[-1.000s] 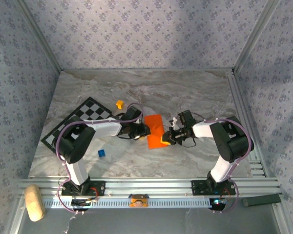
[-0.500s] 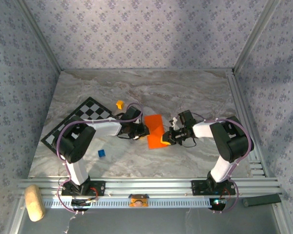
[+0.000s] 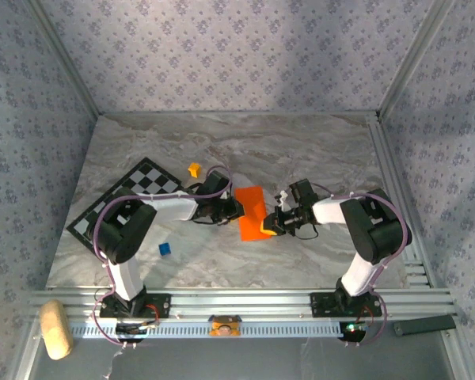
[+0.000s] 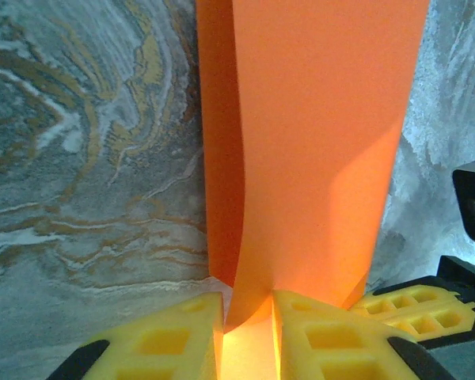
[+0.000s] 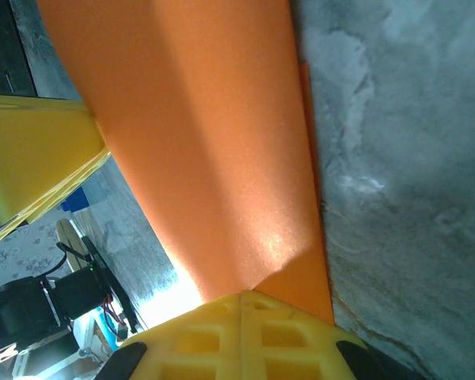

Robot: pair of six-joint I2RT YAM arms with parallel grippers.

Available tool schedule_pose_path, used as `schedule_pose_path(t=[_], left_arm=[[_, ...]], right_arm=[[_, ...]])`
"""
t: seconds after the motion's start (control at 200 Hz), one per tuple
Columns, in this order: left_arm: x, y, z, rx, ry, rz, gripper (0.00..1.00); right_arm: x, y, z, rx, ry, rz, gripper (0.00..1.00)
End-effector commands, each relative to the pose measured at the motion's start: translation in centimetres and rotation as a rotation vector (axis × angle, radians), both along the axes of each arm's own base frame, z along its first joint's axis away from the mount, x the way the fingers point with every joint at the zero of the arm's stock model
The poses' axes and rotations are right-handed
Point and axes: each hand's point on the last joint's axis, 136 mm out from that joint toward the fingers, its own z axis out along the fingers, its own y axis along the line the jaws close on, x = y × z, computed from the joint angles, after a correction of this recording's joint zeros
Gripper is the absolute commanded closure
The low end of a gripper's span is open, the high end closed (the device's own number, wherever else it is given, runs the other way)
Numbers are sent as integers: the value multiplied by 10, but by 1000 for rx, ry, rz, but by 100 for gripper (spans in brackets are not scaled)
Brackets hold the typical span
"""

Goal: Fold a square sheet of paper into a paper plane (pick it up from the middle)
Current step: Third fold the triangle at the center of the table.

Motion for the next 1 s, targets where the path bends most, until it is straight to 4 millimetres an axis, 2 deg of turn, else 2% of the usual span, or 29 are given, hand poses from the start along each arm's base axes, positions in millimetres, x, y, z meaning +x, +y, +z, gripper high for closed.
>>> schedule_pose_path(t=[0.0, 0.425, 0.66, 0.995], left_arm=[[0, 3, -1, 4, 4, 11, 77], [-5, -1, -8, -5, 23, -14, 66], [-6, -8, -8, -53, 33, -19, 72], [-3, -6, -7, -63, 26, 12, 74]], right_arm=[[-20, -29, -41, -173, 122, -72, 99], [-19, -28, -40, -167, 116, -70, 99], [-17, -28, -40, -173, 109, -79, 99], [-17, -28, -40, -172, 110, -79, 99]])
